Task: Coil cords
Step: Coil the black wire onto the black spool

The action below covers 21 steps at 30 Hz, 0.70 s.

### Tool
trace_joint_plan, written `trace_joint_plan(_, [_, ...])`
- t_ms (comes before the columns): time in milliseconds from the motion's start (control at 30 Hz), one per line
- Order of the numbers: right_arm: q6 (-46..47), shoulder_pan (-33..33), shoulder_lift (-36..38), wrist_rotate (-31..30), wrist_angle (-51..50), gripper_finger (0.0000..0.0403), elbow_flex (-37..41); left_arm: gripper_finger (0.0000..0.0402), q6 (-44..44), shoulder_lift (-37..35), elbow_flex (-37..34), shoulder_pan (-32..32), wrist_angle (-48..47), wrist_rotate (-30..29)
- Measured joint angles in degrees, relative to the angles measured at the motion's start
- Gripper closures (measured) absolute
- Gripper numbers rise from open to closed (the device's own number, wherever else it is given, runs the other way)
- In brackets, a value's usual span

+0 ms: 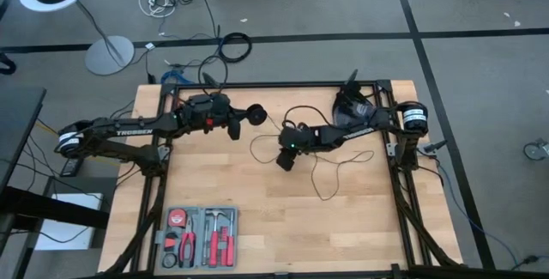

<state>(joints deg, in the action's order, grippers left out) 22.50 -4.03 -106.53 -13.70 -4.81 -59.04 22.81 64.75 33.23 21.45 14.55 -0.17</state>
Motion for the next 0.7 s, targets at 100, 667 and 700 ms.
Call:
trace_joint_plan(100, [1.33, 1.86, 1.09, -3.66, -3.1, 0.0291, 2.0, 0.0402, -0.45, 0.0, 0.0, -0.02, -0.16, -0.11])
trace_joint_plan(667, [18.21, 7.67, 16.47, -14.07, 13.58, 0.0395, 25.34, 0.0402, -0.18, -0.66, -0.04, 1.77, -3.76, 5.36])
trace_joint_plan(700, [18.19, 7.57, 16.47, -14.02, 16.14, 0.0394, 25.95, 0.0402, -0.11, -0.66, -0.04, 1.77, -3.33, 5.36])
